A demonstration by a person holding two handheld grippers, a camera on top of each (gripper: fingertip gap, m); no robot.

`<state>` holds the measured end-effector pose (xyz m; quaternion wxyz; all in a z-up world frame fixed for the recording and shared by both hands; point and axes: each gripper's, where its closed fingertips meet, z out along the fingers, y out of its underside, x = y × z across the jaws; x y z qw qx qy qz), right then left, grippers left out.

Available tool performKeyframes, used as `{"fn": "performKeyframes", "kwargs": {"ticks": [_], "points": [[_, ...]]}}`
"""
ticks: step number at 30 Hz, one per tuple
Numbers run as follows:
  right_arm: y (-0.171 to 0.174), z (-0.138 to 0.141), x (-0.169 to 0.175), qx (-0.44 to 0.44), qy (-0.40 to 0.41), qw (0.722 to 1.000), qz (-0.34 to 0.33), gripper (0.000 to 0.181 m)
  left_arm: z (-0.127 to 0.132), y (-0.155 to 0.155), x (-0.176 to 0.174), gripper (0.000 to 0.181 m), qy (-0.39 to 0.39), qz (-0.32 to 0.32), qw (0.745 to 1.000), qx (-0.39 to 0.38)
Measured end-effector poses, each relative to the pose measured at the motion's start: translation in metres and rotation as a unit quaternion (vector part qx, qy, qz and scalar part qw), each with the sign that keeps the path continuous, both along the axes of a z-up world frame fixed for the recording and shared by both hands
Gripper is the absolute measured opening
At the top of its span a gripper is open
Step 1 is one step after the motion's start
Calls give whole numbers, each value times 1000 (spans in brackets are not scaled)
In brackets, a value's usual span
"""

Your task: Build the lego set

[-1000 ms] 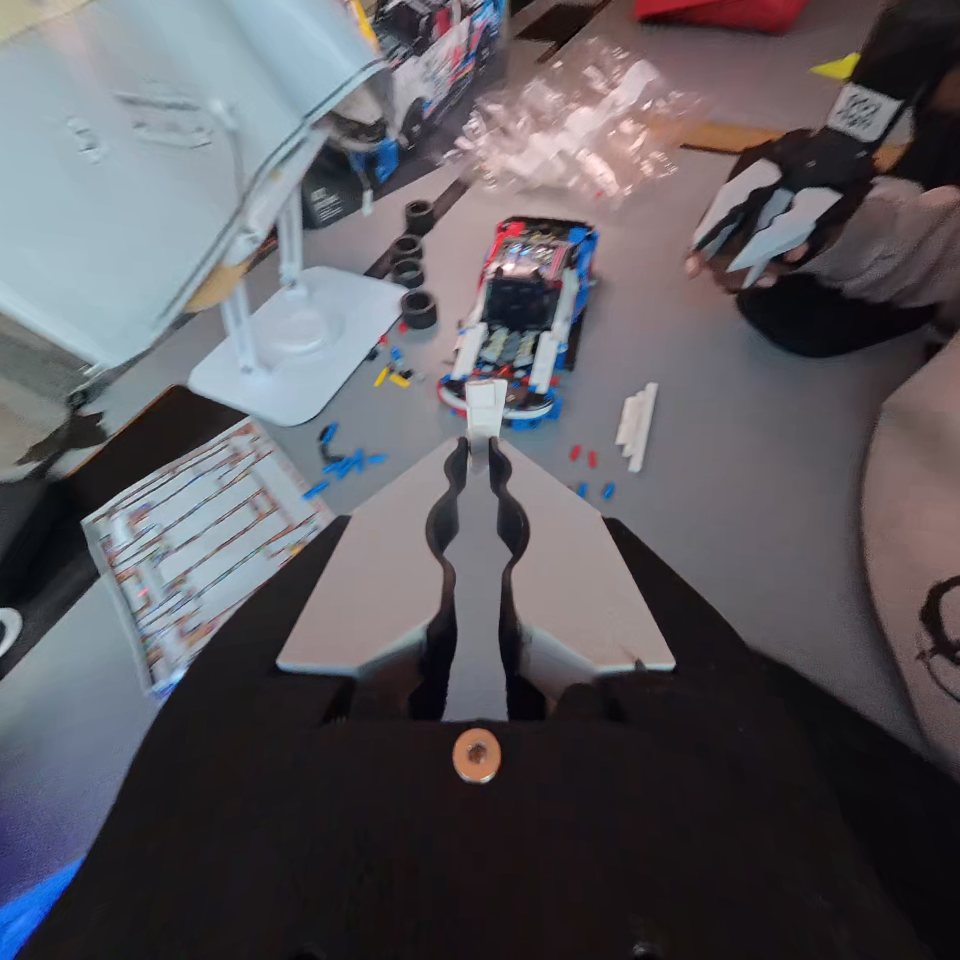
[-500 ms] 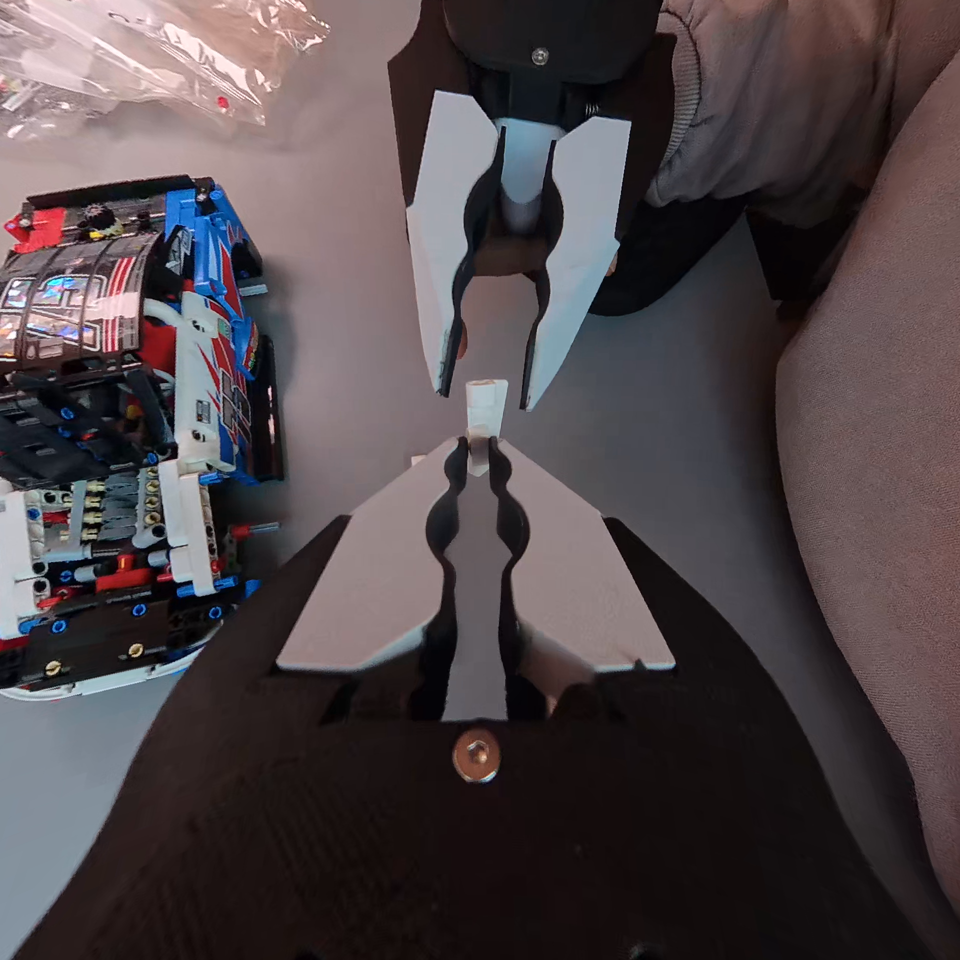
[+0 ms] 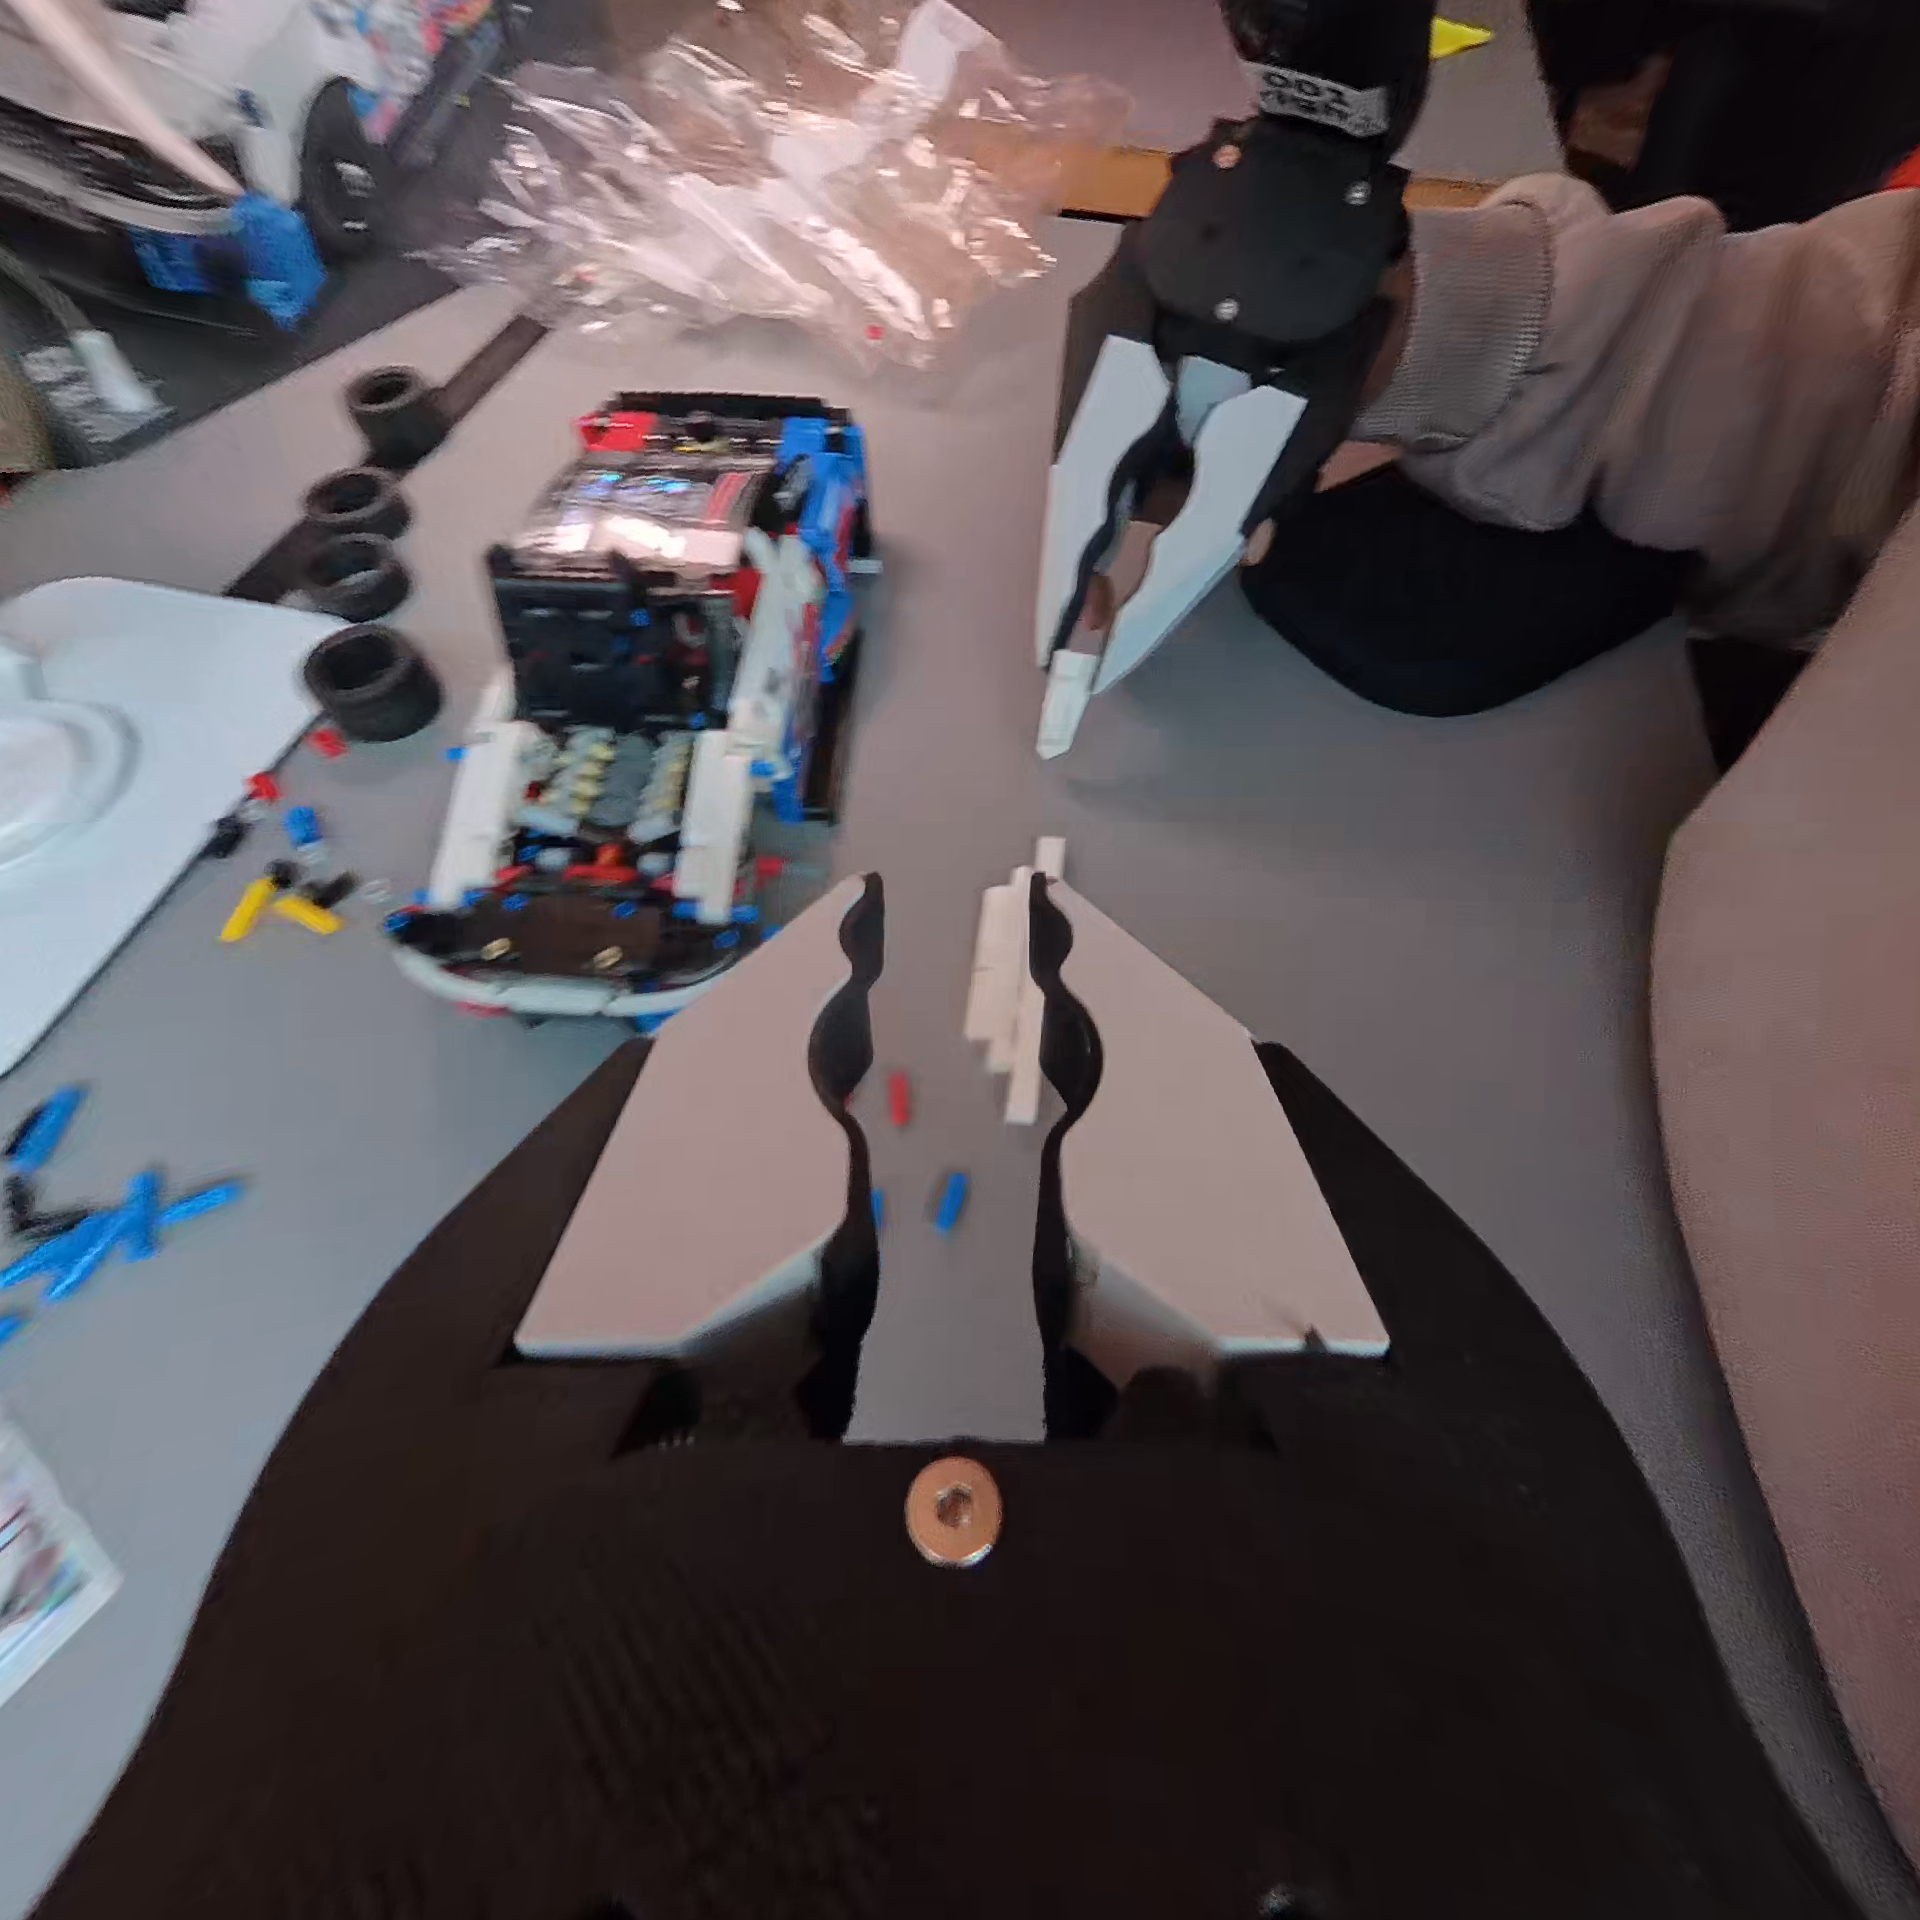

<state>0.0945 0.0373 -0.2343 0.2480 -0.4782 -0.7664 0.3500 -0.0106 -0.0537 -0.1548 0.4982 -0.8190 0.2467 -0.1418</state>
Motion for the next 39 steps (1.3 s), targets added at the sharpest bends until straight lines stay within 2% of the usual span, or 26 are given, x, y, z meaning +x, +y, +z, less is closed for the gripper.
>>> {"fn": "performKeyframes", "kwargs": {"ticks": [1, 4, 7, 9, 11, 14, 18, 22, 24, 27, 31, 34, 37, 39], "points": [[6, -7, 4, 8, -24, 1000, -3, 12, 6, -6, -25, 26, 15, 35, 999, 6], [15, -20, 7, 42, -64, 997, 5, 10, 24, -37, -112, 23, 72, 157, 985, 5], [17, -23, 4, 56, -95, 994, 15, 10, 45, -81, -198, 20, 114, 282, 953, -1], [19, -24, 0, 70, -103, 992, 22, 12, 50, -115, -246, 20, 137, 339, 930, -30], [21, -23, -3, 79, -102, 991, 19, 22, 41, -150, -284, 23, 151, 370, 912, -92], [20, -11, -4, 62, -62, 996, 14, 34, 11, -195, -316, 23, 158, 354, 900, -199], [15, 22, -2, 4, 32, 999, -1, 35, -37, -238, -314, 20, 158, 249, 889, -350], [11, 33, 6, -33, 65, 997, -15, 34, -68, -266, -311, 24, 178, 176, 848, -467], [12, 31, 11, -34, 64, 997, -25, 34, -80, -275, -308, 25, 193, 138, 828, -508], [12, 31, 14, -42, 67, 996, -37, 34, -96, -284, -309, 39, 242, 97, 796, -546], [11, 31, 15, -52, 77, 994, -48, 34, -106, -288, -309, 36, 293, 65, 768, -566], [11, 31, 14, -54, 81, 994, -52, 34, -106, -287, -311, 23, 293, 72, 771, -561], [12, 32, 13, -58, 94, 992, -57, 33, -106, -286, -313, 17, 266, 99, 789, -545], [11, 34, 12, -65, 104, 991, -57, 33, -100, -283, -320, 12, 257, 130, 811, -509]]}}
